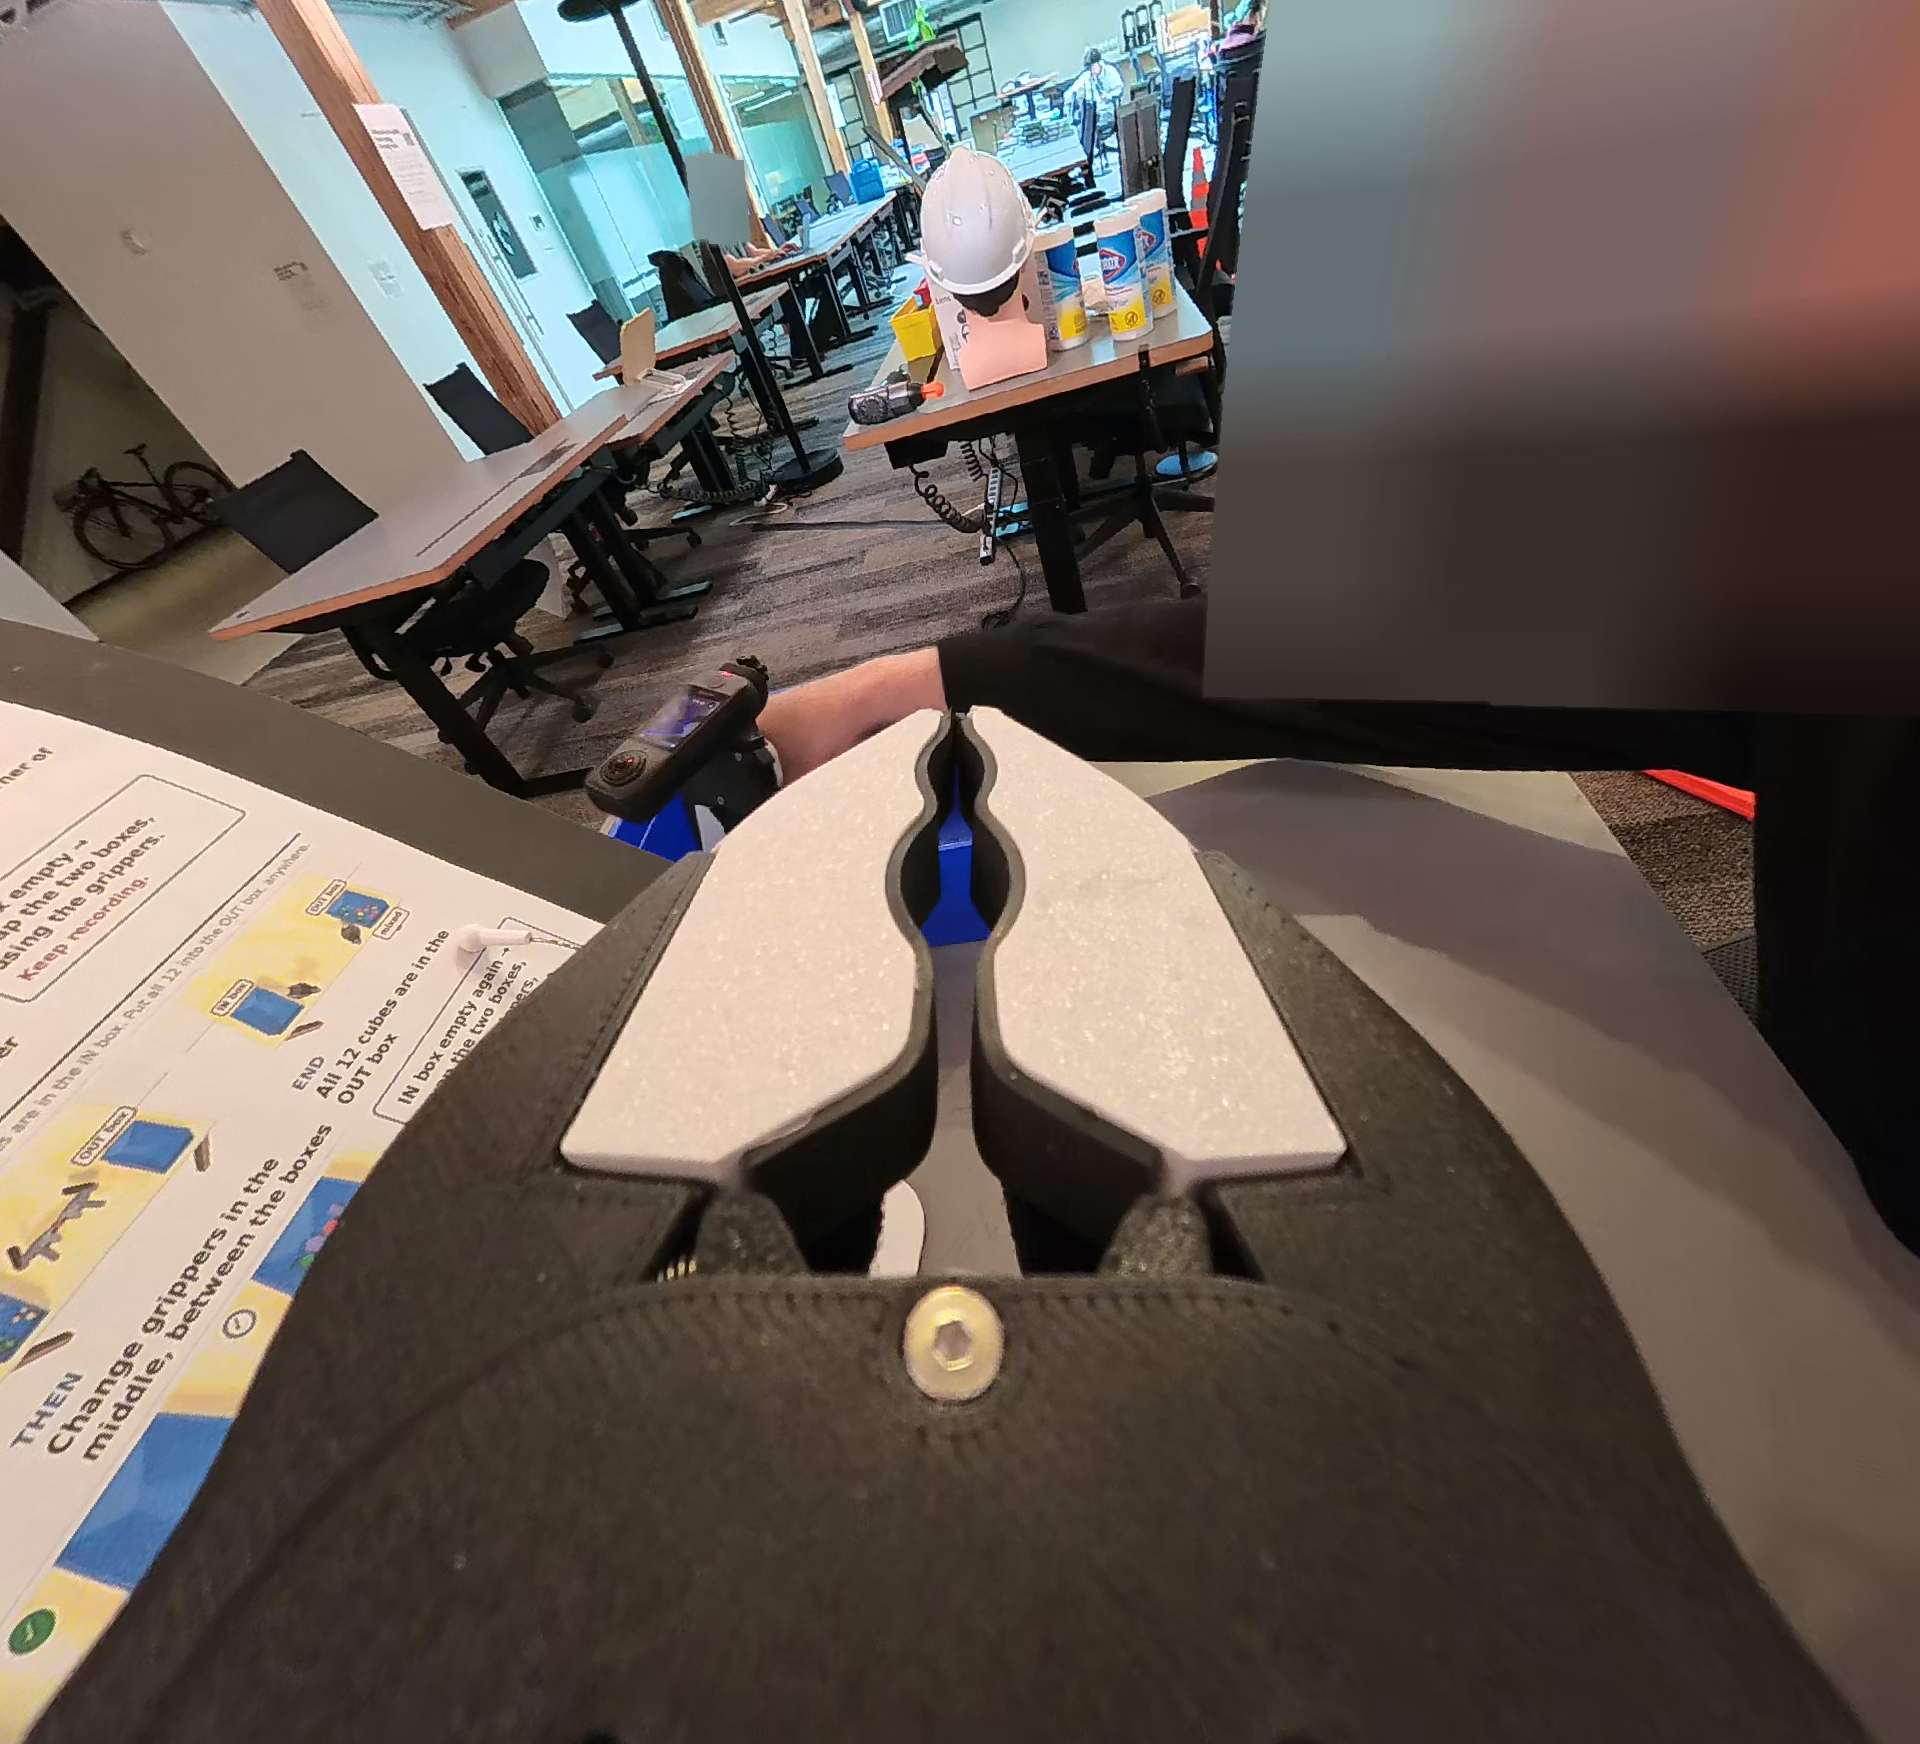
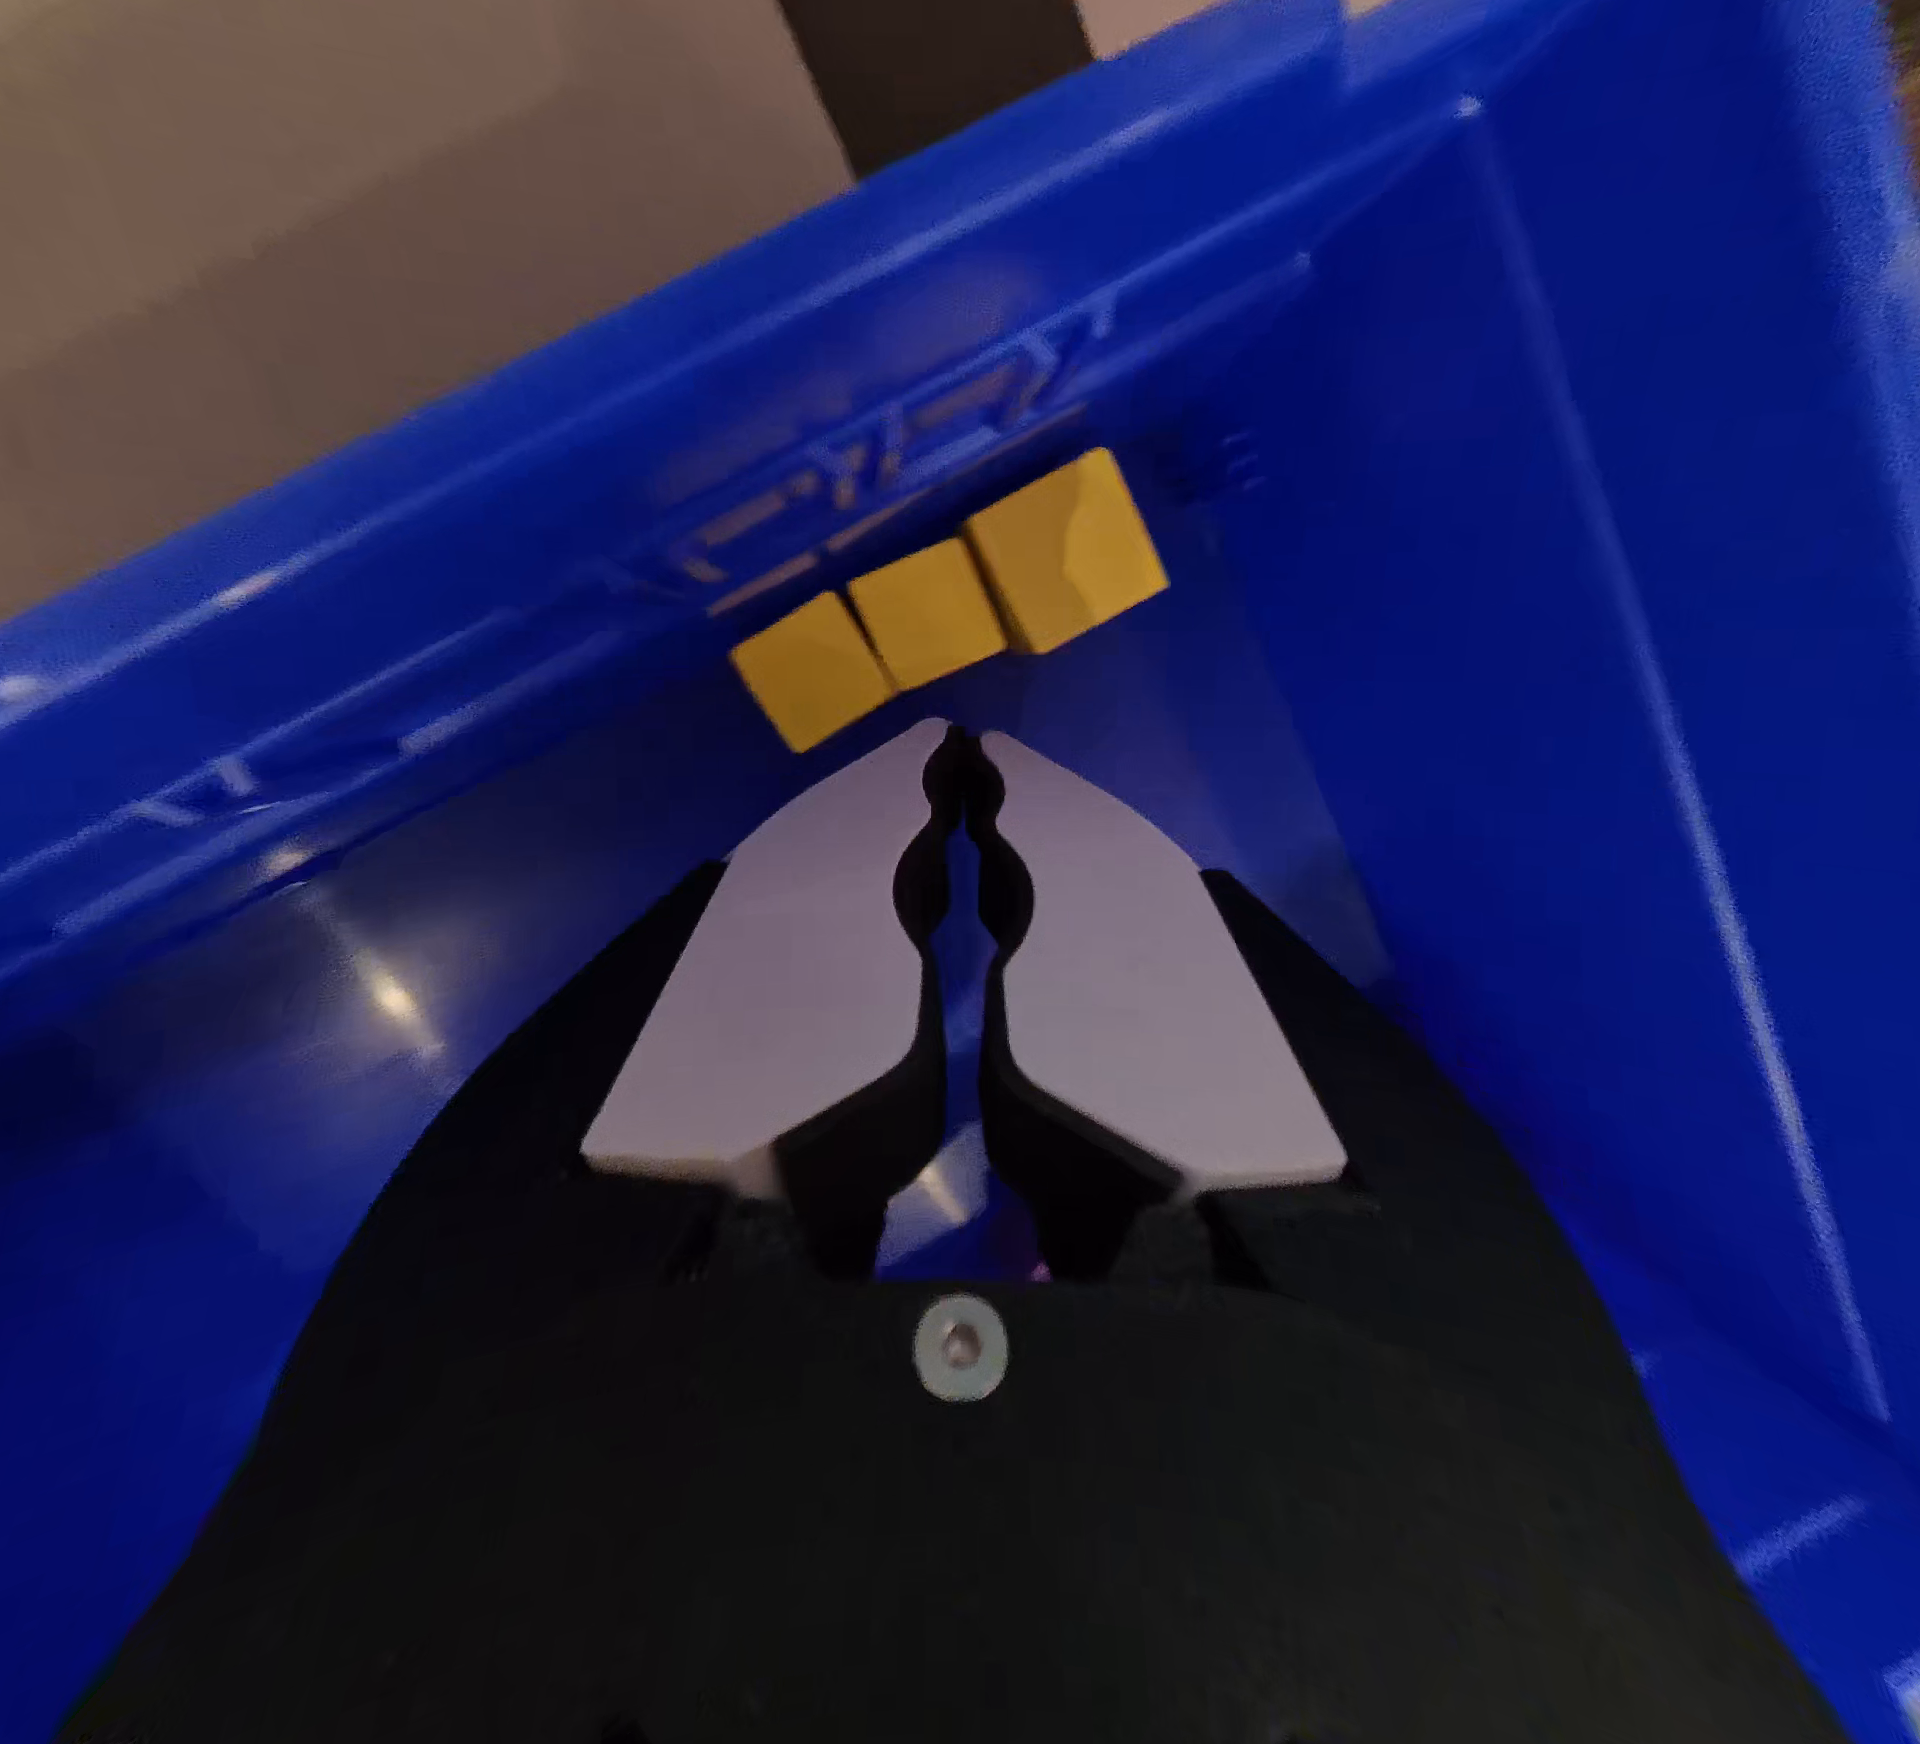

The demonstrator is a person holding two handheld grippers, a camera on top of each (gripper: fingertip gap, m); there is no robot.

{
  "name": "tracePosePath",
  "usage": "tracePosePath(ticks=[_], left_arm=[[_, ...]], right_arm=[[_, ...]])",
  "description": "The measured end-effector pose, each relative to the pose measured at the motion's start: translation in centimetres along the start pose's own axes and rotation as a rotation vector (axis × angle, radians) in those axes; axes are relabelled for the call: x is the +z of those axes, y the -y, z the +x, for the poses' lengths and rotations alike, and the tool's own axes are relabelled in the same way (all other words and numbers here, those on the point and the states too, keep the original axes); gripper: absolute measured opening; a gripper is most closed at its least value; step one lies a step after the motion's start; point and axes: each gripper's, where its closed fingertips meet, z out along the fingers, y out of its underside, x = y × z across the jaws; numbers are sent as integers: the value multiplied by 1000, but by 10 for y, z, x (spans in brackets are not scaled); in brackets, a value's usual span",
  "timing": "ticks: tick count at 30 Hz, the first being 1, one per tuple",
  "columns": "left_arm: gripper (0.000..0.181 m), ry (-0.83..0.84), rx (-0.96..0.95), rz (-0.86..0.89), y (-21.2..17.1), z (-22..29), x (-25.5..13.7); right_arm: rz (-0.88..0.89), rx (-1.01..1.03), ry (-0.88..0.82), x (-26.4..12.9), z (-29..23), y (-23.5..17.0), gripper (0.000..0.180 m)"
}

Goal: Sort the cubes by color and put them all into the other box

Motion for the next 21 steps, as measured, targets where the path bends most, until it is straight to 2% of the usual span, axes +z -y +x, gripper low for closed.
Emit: tracePosePath(ticks=[12,21], left_arm=[[0,-4,6,-4,0,2,1],[0,0,5,-1,1,1,0]], right_arm=[[16,-3,-62,10,6,8,0],[-16,-5,-30,-3,-10,-8,0]])
